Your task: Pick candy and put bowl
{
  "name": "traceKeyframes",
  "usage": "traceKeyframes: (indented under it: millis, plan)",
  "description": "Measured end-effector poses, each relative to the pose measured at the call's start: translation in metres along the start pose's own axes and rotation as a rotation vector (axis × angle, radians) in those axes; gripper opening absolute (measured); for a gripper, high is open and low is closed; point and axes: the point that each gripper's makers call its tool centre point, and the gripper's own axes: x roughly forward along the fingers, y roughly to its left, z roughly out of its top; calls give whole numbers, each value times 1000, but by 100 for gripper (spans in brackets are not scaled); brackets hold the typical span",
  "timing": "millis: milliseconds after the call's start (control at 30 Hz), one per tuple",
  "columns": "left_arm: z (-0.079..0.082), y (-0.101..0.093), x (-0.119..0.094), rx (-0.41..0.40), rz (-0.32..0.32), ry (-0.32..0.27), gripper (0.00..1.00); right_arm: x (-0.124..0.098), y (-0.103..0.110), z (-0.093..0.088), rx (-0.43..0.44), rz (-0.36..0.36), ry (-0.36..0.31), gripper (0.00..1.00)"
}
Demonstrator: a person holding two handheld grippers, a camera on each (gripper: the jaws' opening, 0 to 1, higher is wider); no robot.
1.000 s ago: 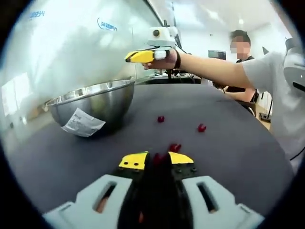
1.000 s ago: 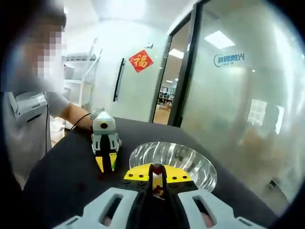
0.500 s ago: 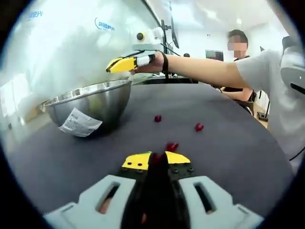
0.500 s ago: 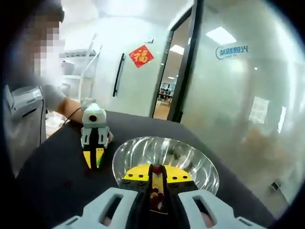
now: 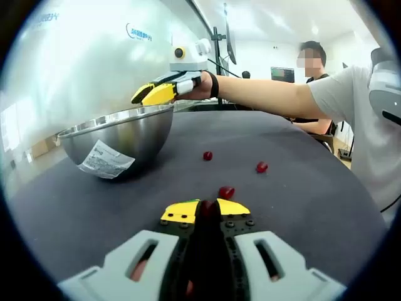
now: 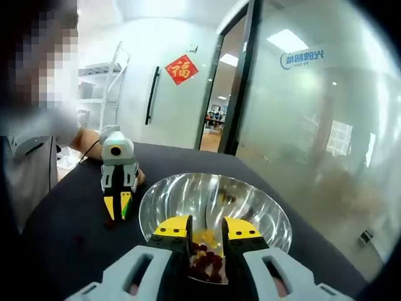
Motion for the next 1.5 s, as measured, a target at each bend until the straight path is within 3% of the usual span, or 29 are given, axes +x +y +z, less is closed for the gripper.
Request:
traceKeyframes:
  millis: [167, 300, 433, 567, 633, 700, 767, 900, 1033, 1100, 1300, 1500]
  plan:
    - [0, 0, 0, 1, 0, 0, 4, -13, 10, 10, 21, 1, -65, 14]
    - [0, 0, 0, -3, 4, 1, 4, -39, 43, 11, 20, 19, -120, 14]
    - [1, 1, 1, -6, 12, 1, 3, -59, 81, -20, 35, 52, -80, 14]
    - [5, 5, -1, 4, 42, -14, 3, -68, 107, -63, 128, 74, -45, 14]
    - [14, 10, -6, 2, 67, -48, 3, -70, 112, -77, 146, 72, -41, 14]
    - [35, 15, -13, -36, 87, -133, 3, -69, 114, -87, 166, 72, -32, 14]
    - [55, 26, -22, 43, 137, -144, 3, -68, 114, -86, 159, 73, -28, 14]
    - [105, 56, -38, 38, 247, -248, 3, -67, 110, -76, 161, 76, -76, 14]
    - [137, 79, -36, 31, 264, -271, 3, -70, 109, -77, 159, 79, -85, 14]
    - [145, 91, -28, 21, 263, -264, 3, -71, 110, -77, 158, 78, -87, 14]
    - [139, 118, 3, 19, 288, -189, 3, -69, 114, -80, 150, 83, -72, 14]
    - [130, 122, 19, 1, 293, -174, 5, -69, 116, -79, 145, 87, -72, 14]
